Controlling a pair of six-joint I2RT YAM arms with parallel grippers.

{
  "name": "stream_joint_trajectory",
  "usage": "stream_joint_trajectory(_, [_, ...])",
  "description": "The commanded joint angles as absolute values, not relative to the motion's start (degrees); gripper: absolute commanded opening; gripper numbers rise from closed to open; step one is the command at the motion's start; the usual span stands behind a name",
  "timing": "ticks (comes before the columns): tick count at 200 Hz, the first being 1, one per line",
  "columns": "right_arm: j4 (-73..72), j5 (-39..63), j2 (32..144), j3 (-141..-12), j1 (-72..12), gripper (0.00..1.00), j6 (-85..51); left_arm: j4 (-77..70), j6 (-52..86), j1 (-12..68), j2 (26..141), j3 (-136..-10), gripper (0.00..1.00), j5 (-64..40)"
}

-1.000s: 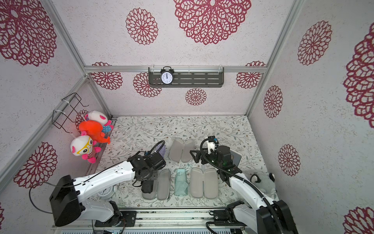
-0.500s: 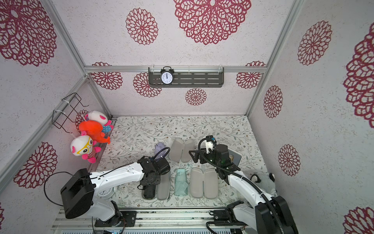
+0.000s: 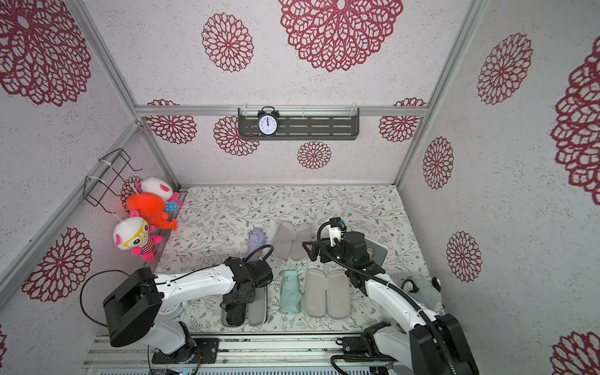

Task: Put umbrellas into zippered umbrella sleeves
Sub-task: Place the umbrella in the umbrella sleeve.

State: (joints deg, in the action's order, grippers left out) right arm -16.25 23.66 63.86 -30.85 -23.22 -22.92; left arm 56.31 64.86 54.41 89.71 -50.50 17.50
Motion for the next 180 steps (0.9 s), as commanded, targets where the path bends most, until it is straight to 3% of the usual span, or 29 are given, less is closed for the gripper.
stream_joint_trajectory(1, [-16.13,22.59,63.14,-33.02,-24.31,0.99,-21.88,56.91,64.86,53.99,90.13,-50.44,0.59,19.27])
stream_joint_trajectory(27, [-15.55,21.49,63.61,-33.56,-26.77,0.99,-21.98,60.63,65.41,53.52,89.42,-52.28,0.70,22.57])
stream_joint_trajectory(74, [-15.07,17.10,63.84,-33.59,-34.18,0.99,-21.92,58.98,62.37,51.61,82.15,-53.14,0.73,26.05])
stream_joint_trajectory(110, [-18.32,15.95,67.29,-32.43,-37.91,0.99,-23.86,42.92,52.28,44.79,82.04,-50.95,0.58,20.40])
stream_joint_trajectory(180, [-19.83,10.87,76.40,-34.65,-47.85,0.94,-25.07,37.68,51.93,45.04,84.24,-49.53,0.44,18.90])
